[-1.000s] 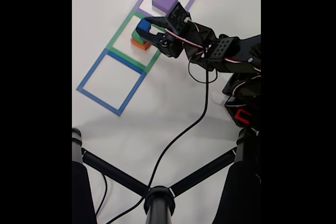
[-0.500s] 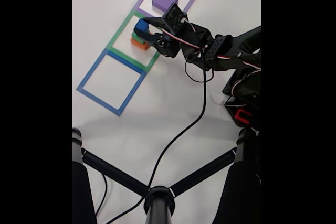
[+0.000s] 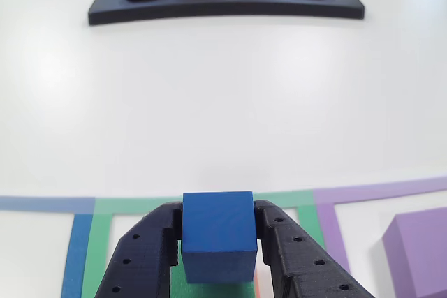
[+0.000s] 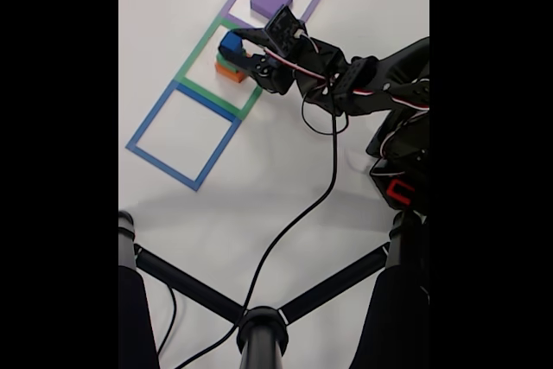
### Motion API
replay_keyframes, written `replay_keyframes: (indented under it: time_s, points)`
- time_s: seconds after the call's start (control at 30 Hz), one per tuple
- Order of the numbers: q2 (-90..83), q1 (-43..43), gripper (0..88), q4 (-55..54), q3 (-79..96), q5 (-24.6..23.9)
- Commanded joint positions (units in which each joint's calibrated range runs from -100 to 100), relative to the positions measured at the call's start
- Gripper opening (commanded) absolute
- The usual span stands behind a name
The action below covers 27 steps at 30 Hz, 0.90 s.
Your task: Tower of hanoi
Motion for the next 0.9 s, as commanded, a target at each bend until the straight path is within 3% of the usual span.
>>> replay_keyframes:
  time_s: [0.0,0.63,0.87]
  points:
    - [0.3,-0.1,1.5,-1.5,-2.9,0.6]
    - [3.3,0.2,3.5,-3.1,-2.9,0.6]
    - [4.1,0.2,11.5,-3.9,-3.1,0.6]
